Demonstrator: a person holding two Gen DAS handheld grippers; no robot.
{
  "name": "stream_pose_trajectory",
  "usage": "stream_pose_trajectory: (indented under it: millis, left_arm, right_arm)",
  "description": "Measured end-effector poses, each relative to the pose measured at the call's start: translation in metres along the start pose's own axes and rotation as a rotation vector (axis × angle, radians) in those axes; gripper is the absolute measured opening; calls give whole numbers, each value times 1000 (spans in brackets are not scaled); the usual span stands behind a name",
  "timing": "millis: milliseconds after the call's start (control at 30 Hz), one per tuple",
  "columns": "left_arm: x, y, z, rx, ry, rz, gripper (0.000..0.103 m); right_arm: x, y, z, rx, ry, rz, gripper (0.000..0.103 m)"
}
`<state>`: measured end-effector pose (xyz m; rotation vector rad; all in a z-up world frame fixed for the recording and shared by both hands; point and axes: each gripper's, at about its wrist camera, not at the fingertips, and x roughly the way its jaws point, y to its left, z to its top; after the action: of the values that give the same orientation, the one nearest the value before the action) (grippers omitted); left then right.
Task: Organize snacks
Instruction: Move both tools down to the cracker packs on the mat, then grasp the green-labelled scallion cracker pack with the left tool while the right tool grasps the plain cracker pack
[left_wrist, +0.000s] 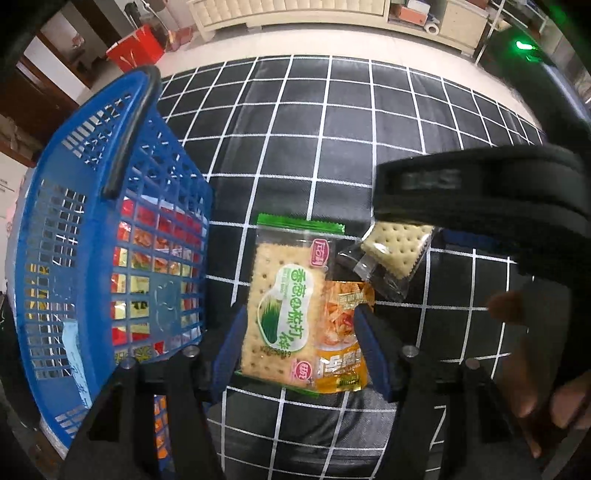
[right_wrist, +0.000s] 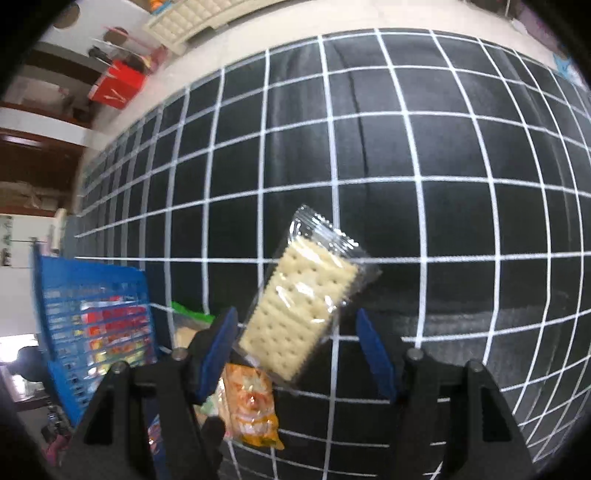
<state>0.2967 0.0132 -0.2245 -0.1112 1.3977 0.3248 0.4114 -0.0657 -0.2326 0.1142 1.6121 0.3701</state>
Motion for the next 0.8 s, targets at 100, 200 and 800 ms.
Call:
stream_pose_trajectory:
  millis: [100,200,800]
  left_arm:
    - [2,9,-10,-39,22,-33,57]
    - [16,15,-20,-45,71,-78,57]
    - [32,-15,-36,78,-27,35,58]
  right_arm:
    - [6,20,-2,-77,9,-103,70]
    - [11,36,-11,-175,24,-184,61]
    - [-16,-84,-61,-210,-12,-159,50]
